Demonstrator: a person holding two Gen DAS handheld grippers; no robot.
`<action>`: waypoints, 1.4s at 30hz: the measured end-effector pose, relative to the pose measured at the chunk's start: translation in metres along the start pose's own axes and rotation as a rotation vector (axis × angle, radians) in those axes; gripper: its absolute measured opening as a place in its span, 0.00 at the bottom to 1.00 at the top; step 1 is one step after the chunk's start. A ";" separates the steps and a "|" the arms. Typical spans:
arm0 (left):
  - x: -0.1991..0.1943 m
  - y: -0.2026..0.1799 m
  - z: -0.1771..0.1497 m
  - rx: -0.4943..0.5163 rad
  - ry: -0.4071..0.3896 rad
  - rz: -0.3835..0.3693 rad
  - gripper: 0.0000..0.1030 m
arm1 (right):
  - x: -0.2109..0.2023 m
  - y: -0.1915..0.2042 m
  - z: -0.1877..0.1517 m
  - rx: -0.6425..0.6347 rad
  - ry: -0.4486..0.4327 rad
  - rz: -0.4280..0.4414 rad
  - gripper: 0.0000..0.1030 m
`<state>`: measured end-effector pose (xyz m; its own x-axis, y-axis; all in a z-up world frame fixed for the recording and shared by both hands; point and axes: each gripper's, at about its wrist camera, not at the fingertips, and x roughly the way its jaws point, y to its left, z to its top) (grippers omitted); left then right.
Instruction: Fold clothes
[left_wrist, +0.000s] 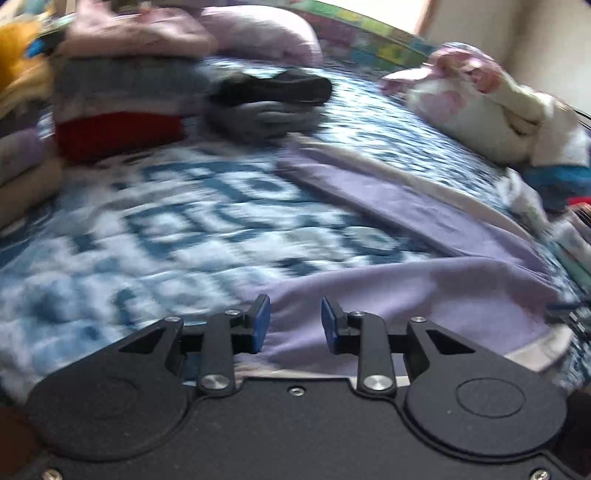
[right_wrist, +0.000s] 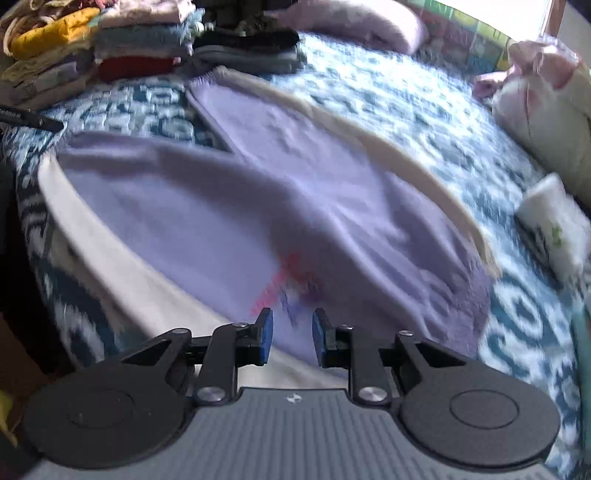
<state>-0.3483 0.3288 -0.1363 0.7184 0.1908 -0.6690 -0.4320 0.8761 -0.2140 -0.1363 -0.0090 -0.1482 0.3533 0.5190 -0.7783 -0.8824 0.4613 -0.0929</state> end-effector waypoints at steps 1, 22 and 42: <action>0.010 -0.003 -0.003 0.015 0.026 0.006 0.27 | 0.004 0.002 0.005 0.008 -0.018 -0.009 0.24; 0.049 -0.034 -0.013 0.174 0.135 0.041 0.48 | 0.025 0.042 -0.022 -0.068 0.030 -0.012 0.28; 0.077 -0.014 0.008 0.083 0.140 0.037 0.21 | -0.021 -0.015 -0.028 -0.061 0.080 -0.102 0.37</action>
<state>-0.2821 0.3350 -0.1791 0.6173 0.1653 -0.7692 -0.4059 0.9044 -0.1315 -0.1390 -0.0464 -0.1480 0.4184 0.4117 -0.8096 -0.8612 0.4631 -0.2095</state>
